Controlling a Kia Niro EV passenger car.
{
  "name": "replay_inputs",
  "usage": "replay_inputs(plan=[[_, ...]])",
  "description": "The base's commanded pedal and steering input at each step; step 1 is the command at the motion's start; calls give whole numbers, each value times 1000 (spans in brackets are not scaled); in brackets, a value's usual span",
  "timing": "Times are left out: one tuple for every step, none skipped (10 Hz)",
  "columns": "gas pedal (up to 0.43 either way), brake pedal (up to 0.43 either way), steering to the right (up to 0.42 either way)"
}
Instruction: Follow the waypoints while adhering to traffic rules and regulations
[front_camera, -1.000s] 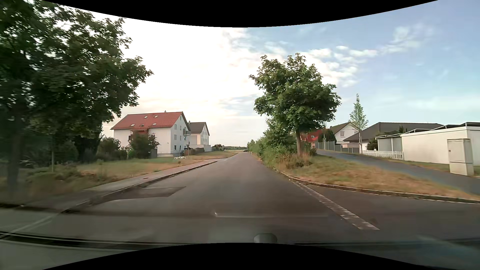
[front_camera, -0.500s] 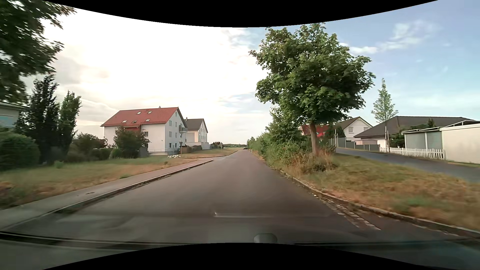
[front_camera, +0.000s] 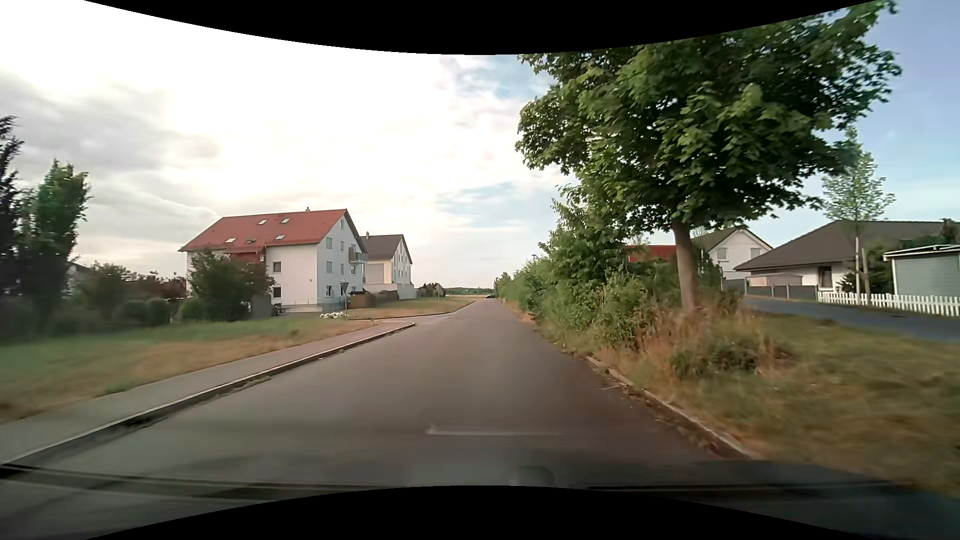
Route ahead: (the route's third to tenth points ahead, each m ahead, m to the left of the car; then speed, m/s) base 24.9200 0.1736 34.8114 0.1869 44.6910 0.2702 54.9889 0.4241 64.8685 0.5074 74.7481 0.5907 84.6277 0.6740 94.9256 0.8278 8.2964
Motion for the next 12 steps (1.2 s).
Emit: replay_inputs(plan=[[130,0,-3],[130,0,-2],[130,0,-2],[130,0,-2],[130,0,-3],[130,0,-3],[130,0,-3],[130,0,-3],[130,0,-3],[130,0,-3],[138,0,-2],[138,0,-2]])
